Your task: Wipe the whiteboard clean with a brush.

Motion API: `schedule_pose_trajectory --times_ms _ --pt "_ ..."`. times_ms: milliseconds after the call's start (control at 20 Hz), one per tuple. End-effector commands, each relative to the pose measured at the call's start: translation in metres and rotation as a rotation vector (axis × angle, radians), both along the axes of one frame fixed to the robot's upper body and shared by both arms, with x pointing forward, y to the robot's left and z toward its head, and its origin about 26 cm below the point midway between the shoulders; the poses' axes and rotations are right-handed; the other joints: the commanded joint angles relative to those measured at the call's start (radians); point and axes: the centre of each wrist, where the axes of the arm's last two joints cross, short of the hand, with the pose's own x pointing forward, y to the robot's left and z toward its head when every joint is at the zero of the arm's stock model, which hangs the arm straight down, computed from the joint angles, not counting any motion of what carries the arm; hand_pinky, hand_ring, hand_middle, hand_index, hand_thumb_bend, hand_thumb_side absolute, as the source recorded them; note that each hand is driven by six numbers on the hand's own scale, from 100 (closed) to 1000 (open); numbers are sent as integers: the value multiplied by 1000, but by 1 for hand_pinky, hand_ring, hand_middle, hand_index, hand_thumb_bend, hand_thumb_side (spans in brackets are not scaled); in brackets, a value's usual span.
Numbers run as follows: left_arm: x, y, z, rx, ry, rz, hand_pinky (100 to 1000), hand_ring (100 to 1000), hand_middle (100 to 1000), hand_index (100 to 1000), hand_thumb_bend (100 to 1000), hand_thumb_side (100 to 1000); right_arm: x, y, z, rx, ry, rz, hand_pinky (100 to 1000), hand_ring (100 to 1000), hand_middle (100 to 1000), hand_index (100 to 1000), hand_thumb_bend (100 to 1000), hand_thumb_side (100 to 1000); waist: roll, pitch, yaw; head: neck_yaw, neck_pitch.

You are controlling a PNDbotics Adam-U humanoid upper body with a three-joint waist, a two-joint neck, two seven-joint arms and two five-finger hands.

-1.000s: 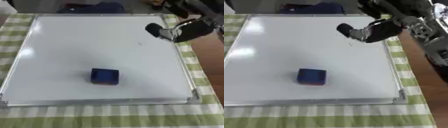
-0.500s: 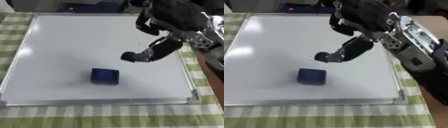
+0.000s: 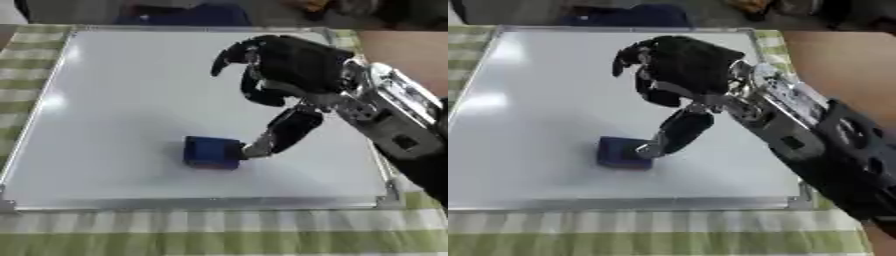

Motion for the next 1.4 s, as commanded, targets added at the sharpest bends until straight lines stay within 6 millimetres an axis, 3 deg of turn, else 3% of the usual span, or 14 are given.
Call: schedule_pose_trajectory --times_ms 50,300,600,1050,1400 --pt "-2 2 9 26 -30 -3 604 781 765 626 265 1000 3 4 4 -32 5 -27 774 831 759 100 537 669 0 -15 1 3 -3" --pt "-2 3 8 27 -28 -1 604 782 765 623 265 1000 6 9 2 -52 54 -84 772 846 771 100 509 683 -2 -14 1 6 -2" --pt "-2 3 8 26 -29 -1 604 782 765 624 265 1000 4 17 0 -73 121 -112 767 837 720 100 504 665 -4 -14 0 7 0" --pt "-2 1 9 22 -31 -5 604 784 767 624 262 1000 4 23 -8 -97 198 -150 735 790 647 100 528 590 -3 -3 5 3 1" --pt "-1 0 10 20 -32 -10 604 785 769 624 260 1000 13 27 -22 -97 223 -176 737 784 663 100 526 533 -2 5 10 -1 0"
